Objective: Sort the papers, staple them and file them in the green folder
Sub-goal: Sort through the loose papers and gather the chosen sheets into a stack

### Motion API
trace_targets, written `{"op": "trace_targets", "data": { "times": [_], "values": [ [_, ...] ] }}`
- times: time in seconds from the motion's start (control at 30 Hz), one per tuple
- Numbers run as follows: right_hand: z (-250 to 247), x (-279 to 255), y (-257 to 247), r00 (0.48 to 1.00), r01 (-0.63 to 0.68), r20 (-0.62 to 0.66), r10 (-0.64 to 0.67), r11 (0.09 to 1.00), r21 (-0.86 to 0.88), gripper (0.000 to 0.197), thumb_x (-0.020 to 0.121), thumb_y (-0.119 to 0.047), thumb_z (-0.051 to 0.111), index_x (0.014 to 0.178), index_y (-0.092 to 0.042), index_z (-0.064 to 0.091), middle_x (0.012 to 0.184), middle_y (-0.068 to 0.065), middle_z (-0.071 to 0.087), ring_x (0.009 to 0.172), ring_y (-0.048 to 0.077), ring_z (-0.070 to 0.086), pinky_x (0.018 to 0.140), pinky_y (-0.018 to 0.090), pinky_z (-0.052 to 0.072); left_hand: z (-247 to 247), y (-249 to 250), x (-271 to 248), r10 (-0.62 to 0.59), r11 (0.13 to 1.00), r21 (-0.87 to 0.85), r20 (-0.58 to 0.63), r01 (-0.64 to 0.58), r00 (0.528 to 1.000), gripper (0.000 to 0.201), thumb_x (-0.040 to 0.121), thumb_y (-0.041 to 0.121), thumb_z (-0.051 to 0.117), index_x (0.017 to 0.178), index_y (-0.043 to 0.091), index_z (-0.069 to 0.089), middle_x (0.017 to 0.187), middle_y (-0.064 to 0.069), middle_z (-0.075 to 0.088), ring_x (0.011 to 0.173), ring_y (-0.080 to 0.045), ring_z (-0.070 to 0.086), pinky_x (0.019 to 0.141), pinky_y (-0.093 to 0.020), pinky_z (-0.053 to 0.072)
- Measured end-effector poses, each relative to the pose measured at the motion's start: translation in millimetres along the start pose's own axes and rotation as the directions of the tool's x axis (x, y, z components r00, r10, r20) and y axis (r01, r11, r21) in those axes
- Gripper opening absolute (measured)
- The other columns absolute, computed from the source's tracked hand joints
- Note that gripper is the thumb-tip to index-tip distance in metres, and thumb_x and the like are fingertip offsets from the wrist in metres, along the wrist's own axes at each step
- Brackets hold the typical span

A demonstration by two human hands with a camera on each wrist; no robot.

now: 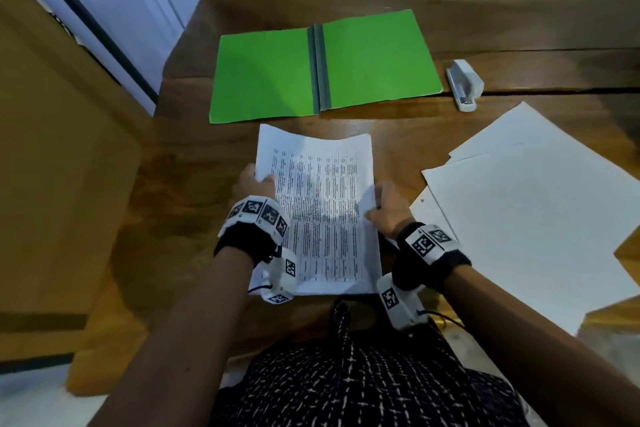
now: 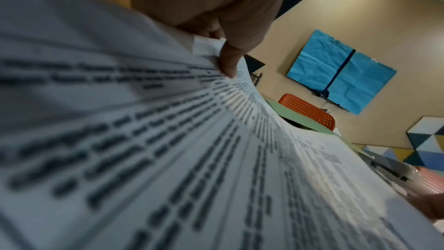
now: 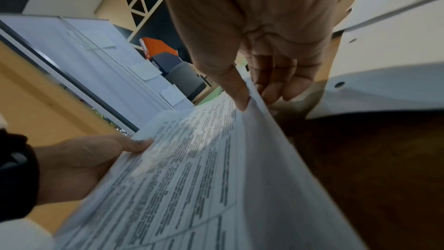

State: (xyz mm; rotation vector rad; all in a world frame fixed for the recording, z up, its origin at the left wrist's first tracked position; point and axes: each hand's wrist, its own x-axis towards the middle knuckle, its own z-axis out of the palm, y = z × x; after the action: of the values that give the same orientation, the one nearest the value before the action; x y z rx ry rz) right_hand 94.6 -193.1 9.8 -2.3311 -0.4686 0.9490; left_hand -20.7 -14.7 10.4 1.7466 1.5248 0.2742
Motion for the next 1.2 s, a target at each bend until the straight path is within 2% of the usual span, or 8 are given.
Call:
{"op": "trace_targets", "data": {
  "times": [0.23,0.37,0.47,0.63,0.8,0.9,1.07,1.2],
  "values": [
    [21,-1,3,0.996,0.083,-0.008,-0.087,0.975,-0.208,0.056,0.088,-0.006,0.047,0.140,-0.006,0.027,0.146,0.018,0.034,0.129,0.038,0.039,0.109,0.038,0.034,13,-15,-11,-0.116,0.971,0.210,0.013,0.111,0.993,0.051,0.094,0.034,0.045,0.139,0.013,0.036,0.145,-0.015,0.030,0.134,-0.035,0.025,0.114,-0.046,0.023],
    [18,-1,6,0.990,0.140,0.029,-0.137,0.954,-0.264,0.051,0.090,-0.010,0.045,0.138,-0.003,0.032,0.143,0.022,0.032,0.131,0.036,0.034,0.109,0.031,0.030,17,-10,-17,-0.143,0.967,0.214,0.016,0.136,0.990,0.056,0.096,0.028,0.044,0.144,0.008,0.024,0.149,-0.015,0.023,0.137,-0.034,0.021,0.112,-0.044,0.022],
    [-1,-1,14,0.987,0.140,-0.046,-0.156,0.961,-0.238,0.047,0.089,-0.018,0.050,0.134,-0.011,0.041,0.138,0.019,0.037,0.130,0.037,0.035,0.108,0.038,0.033,16,-1,-19,-0.135,0.972,0.189,-0.020,0.137,0.991,0.059,0.095,0.026,0.047,0.145,0.008,0.023,0.149,-0.016,0.023,0.138,-0.032,0.021,0.112,-0.044,0.023],
    [-43,-16,38,0.952,-0.062,-0.297,-0.076,0.901,-0.429,0.053,0.088,-0.028,0.051,0.137,-0.015,0.036,0.139,0.017,0.039,0.126,0.039,0.038,0.103,0.047,0.034,34,36,-34,0.130,0.974,0.190,-0.012,-0.126,0.991,0.053,0.092,0.023,0.051,0.140,0.009,0.033,0.146,-0.016,0.027,0.135,-0.031,0.024,0.108,-0.045,0.031],
    [-54,-25,82,0.965,-0.247,-0.214,0.153,0.805,-0.539,0.083,0.072,-0.049,0.064,0.137,-0.022,0.021,0.149,0.014,0.021,0.135,0.044,0.022,0.106,0.053,0.029,72,73,-59,0.304,0.925,0.176,0.197,-0.338,0.932,0.029,0.092,0.015,0.047,0.117,0.009,0.060,0.133,-0.019,0.045,0.127,-0.031,0.040,0.104,-0.037,0.037],
    [-62,-27,101,0.959,-0.259,-0.230,0.165,0.840,-0.477,0.080,0.073,-0.036,0.067,0.137,-0.021,0.021,0.145,0.014,0.022,0.132,0.042,0.025,0.100,0.048,0.038,103,81,-81,0.378,0.862,0.222,0.317,-0.455,0.870,0.027,0.088,0.007,0.043,0.097,0.000,0.068,0.114,-0.026,0.060,0.109,-0.038,0.055,0.090,-0.041,0.047],
    [-80,-24,116,0.965,-0.179,-0.261,0.038,0.821,-0.543,0.053,0.088,-0.018,0.053,0.136,-0.009,0.032,0.139,0.018,0.037,0.126,0.038,0.036,0.097,0.042,0.041,151,74,-122,0.293,0.854,0.278,0.440,-0.440,0.849,0.032,0.088,0.020,0.051,0.096,-0.008,0.066,0.102,-0.025,0.059,0.108,-0.037,0.056,0.084,-0.034,0.044],
    [-119,-21,123,0.963,-0.137,-0.267,0.030,0.909,-0.394,0.034,0.092,-0.008,0.040,0.122,-0.001,0.053,0.122,0.025,0.057,0.116,0.039,0.052,0.092,0.039,0.044,178,68,-145,0.193,0.859,0.373,0.399,-0.351,0.897,0.054,0.079,0.031,0.065,0.120,-0.001,0.052,0.134,-0.018,0.039,0.127,-0.034,0.037,0.105,-0.041,0.039]
  ]
}}
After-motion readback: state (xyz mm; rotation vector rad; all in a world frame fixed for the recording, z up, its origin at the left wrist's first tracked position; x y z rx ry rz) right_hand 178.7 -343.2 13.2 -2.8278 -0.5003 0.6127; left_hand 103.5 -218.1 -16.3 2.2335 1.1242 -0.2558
